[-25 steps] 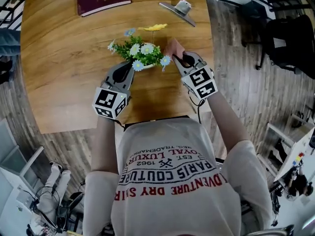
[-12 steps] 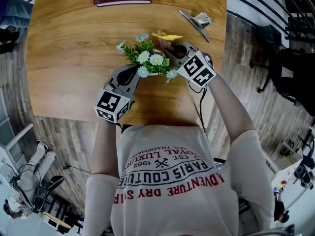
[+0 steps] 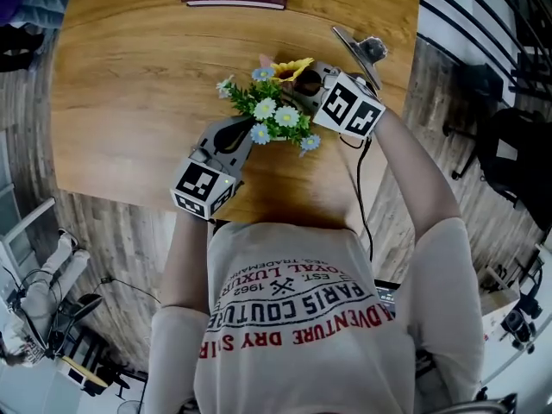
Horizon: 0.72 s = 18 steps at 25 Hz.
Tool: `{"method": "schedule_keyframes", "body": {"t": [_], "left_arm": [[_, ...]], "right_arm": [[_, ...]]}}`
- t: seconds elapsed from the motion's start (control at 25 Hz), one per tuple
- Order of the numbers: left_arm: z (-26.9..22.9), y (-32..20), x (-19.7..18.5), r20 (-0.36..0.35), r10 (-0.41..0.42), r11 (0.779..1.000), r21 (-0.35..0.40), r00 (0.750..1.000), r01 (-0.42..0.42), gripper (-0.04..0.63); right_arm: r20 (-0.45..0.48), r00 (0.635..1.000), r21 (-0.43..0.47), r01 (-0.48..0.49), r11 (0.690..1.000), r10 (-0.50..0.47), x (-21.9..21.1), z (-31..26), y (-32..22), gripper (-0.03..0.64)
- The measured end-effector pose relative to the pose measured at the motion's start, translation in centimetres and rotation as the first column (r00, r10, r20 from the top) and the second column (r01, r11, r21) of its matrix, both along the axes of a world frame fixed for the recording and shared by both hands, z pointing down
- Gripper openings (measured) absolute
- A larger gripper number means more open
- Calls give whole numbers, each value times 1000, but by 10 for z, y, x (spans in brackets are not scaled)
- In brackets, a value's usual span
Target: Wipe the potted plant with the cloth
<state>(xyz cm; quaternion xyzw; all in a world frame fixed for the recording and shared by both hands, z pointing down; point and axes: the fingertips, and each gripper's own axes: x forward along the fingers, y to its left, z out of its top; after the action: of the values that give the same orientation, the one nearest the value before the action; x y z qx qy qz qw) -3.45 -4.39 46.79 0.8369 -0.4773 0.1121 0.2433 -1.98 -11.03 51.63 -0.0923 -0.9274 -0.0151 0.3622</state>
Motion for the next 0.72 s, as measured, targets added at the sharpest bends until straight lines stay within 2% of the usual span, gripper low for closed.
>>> {"method": "schedule_keyframes", "body": {"t": [0.16,0.28,0.72], "left_arm": [[0,-2,0,17,3,1000,1,1000,-3,15],[-1,-2,1,14,-7,1000,5,1000,7,15],[1,-3,-1,14,-9,1000,1,1000,9,15]], "right_arm": [[-44,987,39,157,987,-155,-7,2,4,35],[-94,970,22,227,974,-224,-6,3,7,35],[-244,945,-42,216,976,-219,10,6,7,35]]}}
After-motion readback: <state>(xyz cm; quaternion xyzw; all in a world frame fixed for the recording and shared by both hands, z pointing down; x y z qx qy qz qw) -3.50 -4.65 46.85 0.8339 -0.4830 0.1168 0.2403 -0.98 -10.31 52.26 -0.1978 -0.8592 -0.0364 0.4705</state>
